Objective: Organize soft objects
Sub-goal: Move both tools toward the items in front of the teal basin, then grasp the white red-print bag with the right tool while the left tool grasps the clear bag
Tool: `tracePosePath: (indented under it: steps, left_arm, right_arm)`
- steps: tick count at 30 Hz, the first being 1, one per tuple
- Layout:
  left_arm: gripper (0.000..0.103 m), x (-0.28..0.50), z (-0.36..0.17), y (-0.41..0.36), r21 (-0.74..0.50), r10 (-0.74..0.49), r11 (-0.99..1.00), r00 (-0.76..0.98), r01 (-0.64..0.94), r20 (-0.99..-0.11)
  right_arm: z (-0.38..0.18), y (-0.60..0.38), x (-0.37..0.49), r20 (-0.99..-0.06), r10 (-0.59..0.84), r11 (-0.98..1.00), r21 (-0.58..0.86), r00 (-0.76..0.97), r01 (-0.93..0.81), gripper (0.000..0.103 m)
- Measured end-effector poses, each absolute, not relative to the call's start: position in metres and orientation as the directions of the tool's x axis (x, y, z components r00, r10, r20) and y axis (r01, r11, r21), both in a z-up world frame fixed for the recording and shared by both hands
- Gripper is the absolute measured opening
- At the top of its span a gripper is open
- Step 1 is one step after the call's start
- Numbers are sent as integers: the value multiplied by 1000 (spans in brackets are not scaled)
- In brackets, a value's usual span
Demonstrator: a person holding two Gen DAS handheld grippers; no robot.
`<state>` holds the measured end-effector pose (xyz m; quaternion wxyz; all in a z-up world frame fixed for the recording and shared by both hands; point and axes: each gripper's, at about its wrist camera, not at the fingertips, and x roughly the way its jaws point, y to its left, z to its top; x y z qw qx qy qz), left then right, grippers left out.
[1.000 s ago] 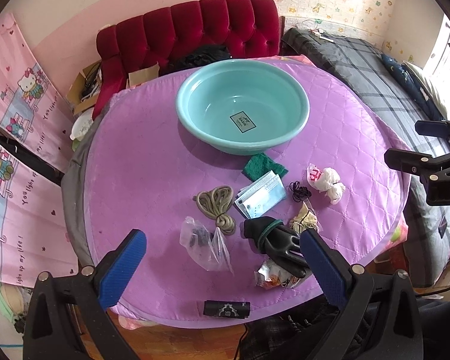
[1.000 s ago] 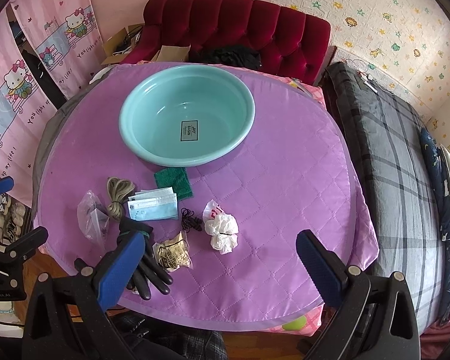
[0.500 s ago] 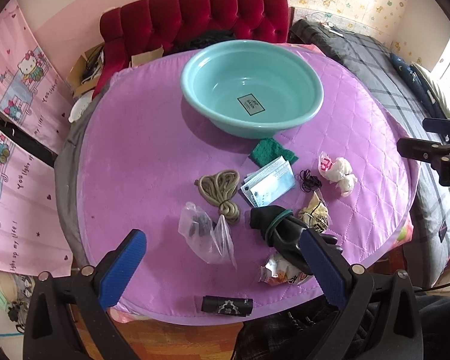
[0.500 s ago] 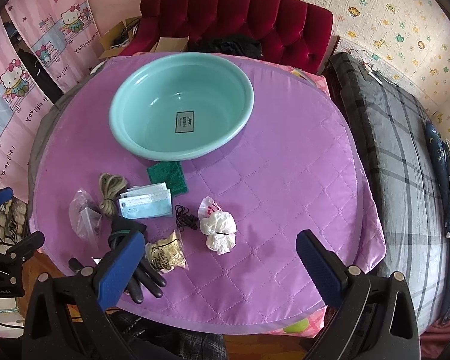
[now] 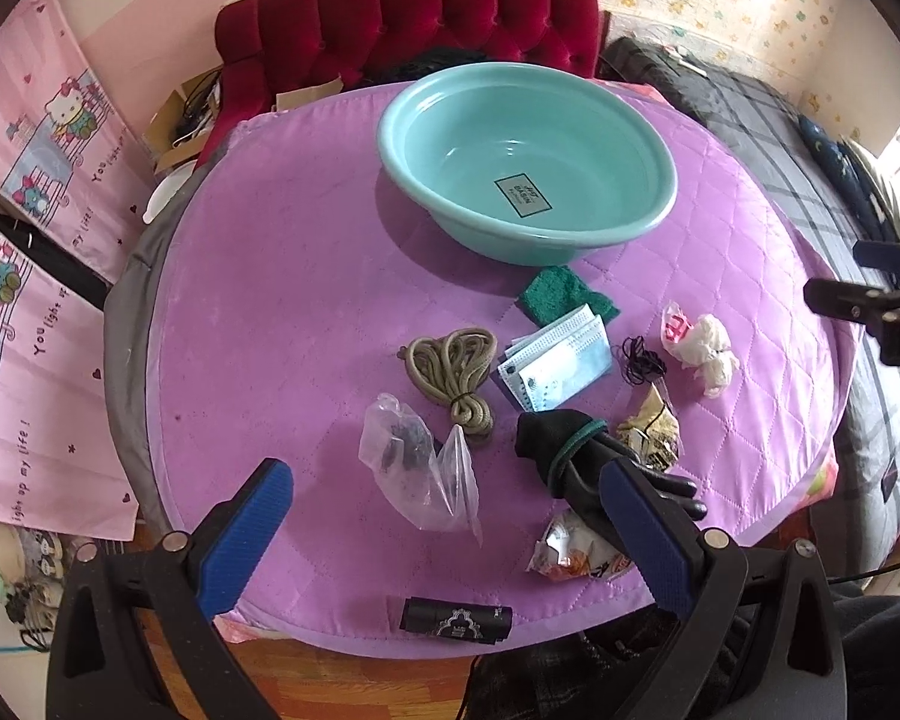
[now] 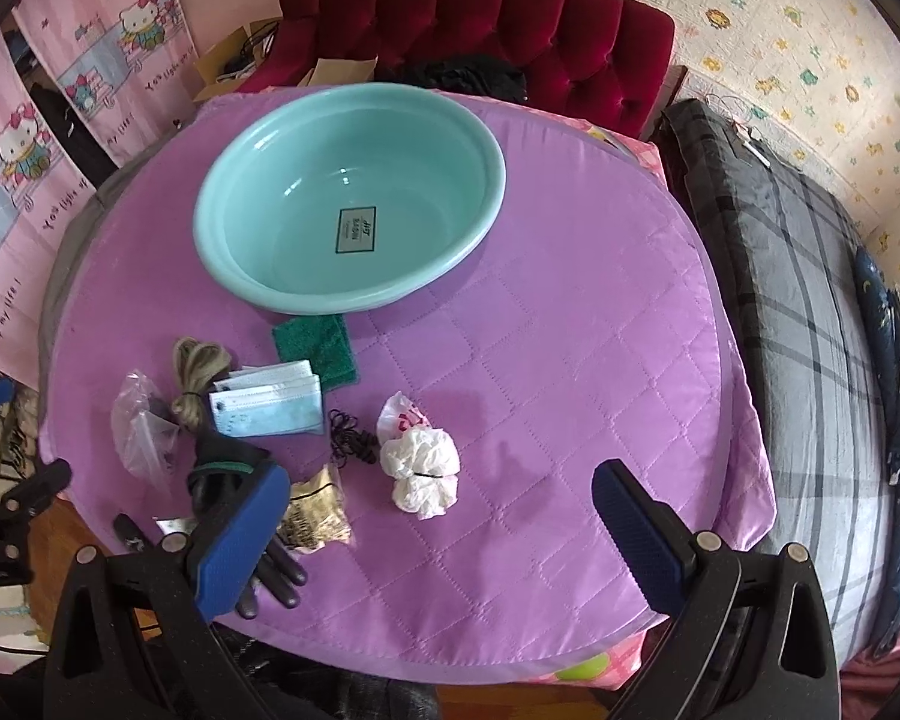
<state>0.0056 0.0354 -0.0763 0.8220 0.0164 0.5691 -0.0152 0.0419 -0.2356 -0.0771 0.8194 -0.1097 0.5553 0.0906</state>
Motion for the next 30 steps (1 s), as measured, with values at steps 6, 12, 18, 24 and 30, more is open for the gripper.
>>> tracePosePath:
  steps: [6, 12, 18, 24, 30]
  left_arm:
    - [103, 6, -94, 41, 22, 13, 999, 345, 23, -939]
    - [103, 4, -122, 47, 18, 17, 1000, 318, 1, -948]
    - [103, 4, -149, 56, -46, -26, 997, 269, -70, -963]
    - [103, 2, -164, 57, -30, -9, 997, 261, -75, -965]
    - [103, 3, -180, 58, -19, 0, 997, 246, -77, -969]
  right_arm:
    - [-105, -233, 53, -933, 20, 945, -100, 360, -312, 103]
    - [-149, -235, 65, -955, 32, 945, -67, 294, -320, 103]
    - [-186, -236, 76, -967, 27, 943, -59, 252, -327, 103]
    - [-215, -237, 85, -973, 18, 943, -60, 228, -327, 103]
    - [-236, -236, 92, -979, 33, 943, -36, 201, -332, 101]
